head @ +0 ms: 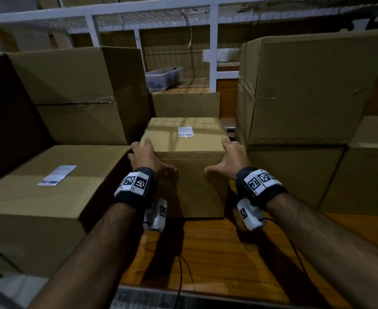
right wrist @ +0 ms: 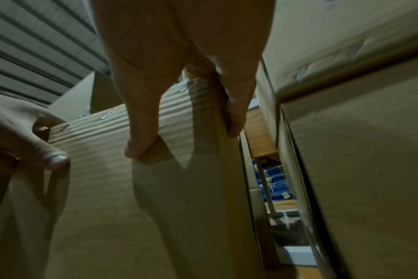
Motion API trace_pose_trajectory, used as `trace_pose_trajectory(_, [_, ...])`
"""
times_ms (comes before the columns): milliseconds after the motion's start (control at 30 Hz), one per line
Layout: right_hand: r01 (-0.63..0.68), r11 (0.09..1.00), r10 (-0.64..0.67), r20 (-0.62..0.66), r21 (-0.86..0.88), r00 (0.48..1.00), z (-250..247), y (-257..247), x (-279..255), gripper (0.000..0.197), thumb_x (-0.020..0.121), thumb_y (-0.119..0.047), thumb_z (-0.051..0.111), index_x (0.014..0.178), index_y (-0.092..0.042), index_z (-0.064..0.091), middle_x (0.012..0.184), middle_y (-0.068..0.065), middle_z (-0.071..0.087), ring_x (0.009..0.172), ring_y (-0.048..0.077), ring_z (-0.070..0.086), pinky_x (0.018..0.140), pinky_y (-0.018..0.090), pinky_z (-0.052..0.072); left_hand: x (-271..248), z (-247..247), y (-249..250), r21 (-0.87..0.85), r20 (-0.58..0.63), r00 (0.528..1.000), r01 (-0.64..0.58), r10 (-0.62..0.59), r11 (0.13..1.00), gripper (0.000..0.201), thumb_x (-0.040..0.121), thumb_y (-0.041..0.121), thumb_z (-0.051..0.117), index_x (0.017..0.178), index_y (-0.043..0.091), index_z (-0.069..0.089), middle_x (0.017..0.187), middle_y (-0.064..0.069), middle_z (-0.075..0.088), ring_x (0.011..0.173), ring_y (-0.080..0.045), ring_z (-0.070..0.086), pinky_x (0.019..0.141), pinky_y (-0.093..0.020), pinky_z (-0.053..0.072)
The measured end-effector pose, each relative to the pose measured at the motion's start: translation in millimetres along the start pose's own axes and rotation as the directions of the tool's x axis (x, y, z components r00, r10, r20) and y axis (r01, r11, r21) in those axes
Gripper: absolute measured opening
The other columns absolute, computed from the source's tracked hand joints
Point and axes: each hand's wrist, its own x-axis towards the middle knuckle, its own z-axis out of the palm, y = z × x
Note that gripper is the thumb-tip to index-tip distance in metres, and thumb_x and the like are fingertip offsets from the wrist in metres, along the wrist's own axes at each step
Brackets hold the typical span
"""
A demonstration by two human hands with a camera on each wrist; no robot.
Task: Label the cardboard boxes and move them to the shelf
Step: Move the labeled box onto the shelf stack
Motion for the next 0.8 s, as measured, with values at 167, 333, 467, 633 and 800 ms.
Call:
trace_pose_trajectory(167, [0.032, 0.999, -0.033, -0.028, -0.042, 0.999, -18, -7, -27, 0.094, 0.052, -0.053, 0.087, 0.127, -0.01, 0.048, 0.123, 0.013, 0.053, 0.118, 0.029, 0.044, 0.096, 0.042, 0.044, -25, -16, -4, -0.022, 0.014, 1.0, -0.022, 0.023, 1.0, 0.105, 0.048, 0.041, 0.092, 0.135, 0.014, 0.038, 0.141, -0.018, 0.029, 0.13, -0.042, 0.031, 0.103, -0.054, 0.037])
trace_pose_trajectory(333, [0.04, 0.996, -0.043, -0.042, -0.08, 0.998, -30, -15, -59, 0.09, 0.053, -0.055, 0.086, 0.122, -0.011, 0.049, 0.118, 0.013, 0.055, 0.114, 0.028, 0.046, 0.094, 0.041, 0.043, -51, -32, -9, -0.007, 0.021, 0.998, -0.058, 0.058, 0.998, 0.108, 0.046, 0.044, 0.092, 0.135, 0.014, 0.038, 0.142, -0.019, 0.03, 0.131, -0.041, 0.032, 0.106, -0.053, 0.036])
trace_pose_trajectory(467, [0.025, 0.995, -0.03, -0.054, -0.101, 0.998, -40, -16, -87, 0.093, 0.052, -0.057, 0.085, 0.124, -0.01, 0.049, 0.118, 0.014, 0.055, 0.114, 0.029, 0.046, 0.094, 0.042, 0.044, -77, -41, -10, -0.001, 0.031, 0.997, -0.077, 0.077, 0.997, 0.109, 0.047, 0.044, 0.091, 0.136, 0.014, 0.037, 0.143, -0.019, 0.029, 0.131, -0.042, 0.031, 0.105, -0.052, 0.035])
trace_pose_trajectory(633, [0.045, 0.991, -0.052, -0.057, -0.126, 0.997, -54, -14, -124, 0.097, 0.054, -0.057, 0.084, 0.13, -0.011, 0.046, 0.123, 0.013, 0.054, 0.117, 0.029, 0.044, 0.096, 0.041, 0.041, -116, -43, -18, -0.016, 0.028, 0.995, -0.094, 0.095, 0.995, 0.106, 0.049, 0.047, 0.09, 0.135, 0.015, 0.038, 0.14, -0.018, 0.031, 0.127, -0.041, 0.034, 0.103, -0.051, 0.036])
trace_pose_trajectory(800, [0.084, 0.987, -0.093, -0.058, -0.137, 0.994, -71, -7, -160, 0.097, 0.056, -0.055, 0.084, 0.132, -0.011, 0.044, 0.123, 0.012, 0.052, 0.116, 0.028, 0.043, 0.095, 0.039, 0.04, -159, -48, -16, -0.038, 0.0, 0.995, -0.099, 0.1, 0.994, 0.106, 0.046, 0.047, 0.09, 0.133, 0.015, 0.039, 0.138, -0.016, 0.032, 0.127, -0.04, 0.035, 0.104, -0.05, 0.036])
